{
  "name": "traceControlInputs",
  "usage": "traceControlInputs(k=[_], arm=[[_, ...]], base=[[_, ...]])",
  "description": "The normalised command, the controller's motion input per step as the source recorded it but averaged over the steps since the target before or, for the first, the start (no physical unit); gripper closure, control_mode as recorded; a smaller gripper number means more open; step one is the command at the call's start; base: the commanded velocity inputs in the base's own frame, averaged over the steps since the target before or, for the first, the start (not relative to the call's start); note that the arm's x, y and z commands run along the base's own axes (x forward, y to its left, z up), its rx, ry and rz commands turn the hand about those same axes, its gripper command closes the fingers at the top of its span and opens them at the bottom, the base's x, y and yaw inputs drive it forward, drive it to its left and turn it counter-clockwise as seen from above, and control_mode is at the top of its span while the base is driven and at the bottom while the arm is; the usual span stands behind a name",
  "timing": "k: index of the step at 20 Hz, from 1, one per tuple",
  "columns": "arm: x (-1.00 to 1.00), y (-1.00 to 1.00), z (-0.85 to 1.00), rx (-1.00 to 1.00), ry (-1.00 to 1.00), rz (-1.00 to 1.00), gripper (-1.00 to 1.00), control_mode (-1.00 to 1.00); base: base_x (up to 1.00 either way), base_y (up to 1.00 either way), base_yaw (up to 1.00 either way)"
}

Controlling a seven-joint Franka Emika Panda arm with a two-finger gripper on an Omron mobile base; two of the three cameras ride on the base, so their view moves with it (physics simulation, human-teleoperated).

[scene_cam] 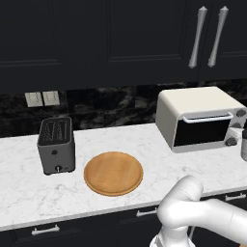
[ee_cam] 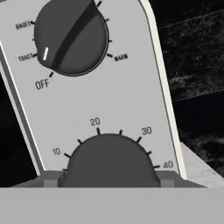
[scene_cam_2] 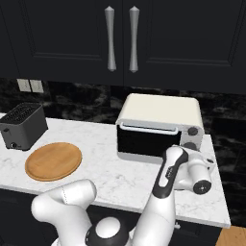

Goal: Pick up the kebab skewer and baguette bread, and place them inside the toaster oven. Close the toaster oven door and start by setting the timer.

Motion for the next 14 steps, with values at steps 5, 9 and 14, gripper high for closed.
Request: traceControlInputs(k=[5, 9, 14], arm=[[-0.01, -0.1, 0.0, 0.29, 0.0, -0.02, 1.0, -1.0], [0.0, -0.06, 0.0, 0.29, 0.0, -0.03, 1.0, -1.0], [0.0, -0.1, 0.0, 0.3, 0.0, -0.02, 1.0, -1.0]], base=[[0.0, 0.0, 0.0], [0.0, 0.0, 0.0], [0.0, 0.0, 0.0]])
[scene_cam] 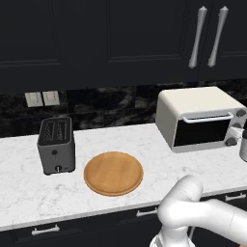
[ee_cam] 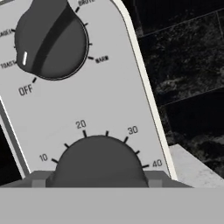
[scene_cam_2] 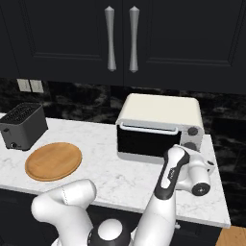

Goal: Pick up the kebab skewer and baguette bread, and place them inside the toaster oven. Close the toaster oven door and start by setting the timer.

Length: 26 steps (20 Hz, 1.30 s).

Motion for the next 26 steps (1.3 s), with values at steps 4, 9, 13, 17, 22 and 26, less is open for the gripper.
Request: traceControlInputs(k=[4, 9, 13, 17, 22, 26], arm=[[-0.09, -0.02, 0.02, 0.26, 0.03, -0.05, 1.0, -1.0], [-0.19, 0.0, 0.0, 0.2, 0.04, -0.11, 1.0, -1.0], [-0.26, 0.0, 0.0, 0.25, 0.07, -0.12, 1.0, -1.0], [-0.31, -0.06, 0.0, 0.37, 0.07, -0.12, 1.0, -1.0], [-0.24, -0.19, 0.0, 0.45, 0.06, -0.1, 1.0, -1.0], [-0.16, -0.34, 0.0, 0.51, 0.02, -0.07, 1.0, -1.0]], base=[[0.0, 0.0, 0.0], [0.0, 0.0, 0.0], [0.0, 0.0, 0.0], [0.0, 0.0, 0.0], [0.0, 0.0, 0.0], [0.0, 0.0, 0.0]])
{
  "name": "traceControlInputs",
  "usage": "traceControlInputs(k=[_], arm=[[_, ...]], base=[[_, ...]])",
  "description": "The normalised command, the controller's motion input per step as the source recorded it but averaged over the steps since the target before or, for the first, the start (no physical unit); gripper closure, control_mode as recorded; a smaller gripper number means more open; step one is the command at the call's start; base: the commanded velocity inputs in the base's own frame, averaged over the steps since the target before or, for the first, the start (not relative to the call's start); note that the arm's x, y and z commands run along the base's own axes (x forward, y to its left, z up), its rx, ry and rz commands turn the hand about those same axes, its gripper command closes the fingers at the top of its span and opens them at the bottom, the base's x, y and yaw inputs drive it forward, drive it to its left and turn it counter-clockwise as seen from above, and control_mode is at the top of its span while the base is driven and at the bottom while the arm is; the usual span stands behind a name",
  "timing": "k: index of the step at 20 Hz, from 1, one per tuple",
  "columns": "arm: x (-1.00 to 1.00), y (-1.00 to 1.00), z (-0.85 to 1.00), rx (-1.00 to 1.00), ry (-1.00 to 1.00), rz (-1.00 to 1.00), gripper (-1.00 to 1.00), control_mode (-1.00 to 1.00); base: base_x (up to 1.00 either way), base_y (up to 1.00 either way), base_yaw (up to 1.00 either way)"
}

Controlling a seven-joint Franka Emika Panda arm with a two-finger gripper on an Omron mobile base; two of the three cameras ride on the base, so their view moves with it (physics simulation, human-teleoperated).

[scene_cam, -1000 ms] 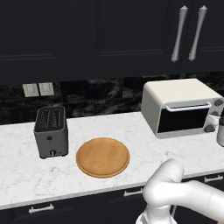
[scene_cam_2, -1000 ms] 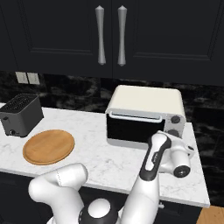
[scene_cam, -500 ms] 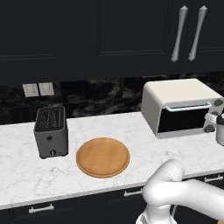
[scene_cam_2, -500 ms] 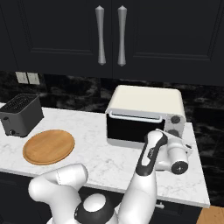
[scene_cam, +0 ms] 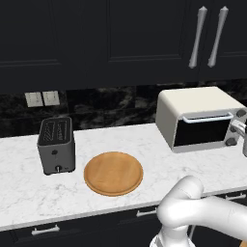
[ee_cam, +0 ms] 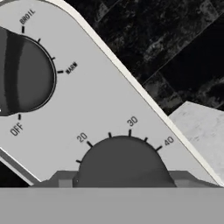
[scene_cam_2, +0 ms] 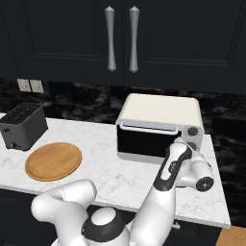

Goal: Pick up the kebab skewer and baguette bread, and place them inside the toaster oven. Close the toaster oven door and start by setting the timer.

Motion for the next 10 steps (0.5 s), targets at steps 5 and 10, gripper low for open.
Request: traceControlInputs(k=[5, 10], arm=[[-0.16, -0.35, 0.0, 0.47, 0.03, -0.05, 1.0, -1.0], [-0.1, -0.26, 0.0, 0.4, 0.0, -0.06, 1.0, -1.0]], base=[[0.0, 0.0, 0.0], [0.0, 0.0, 0.0]])
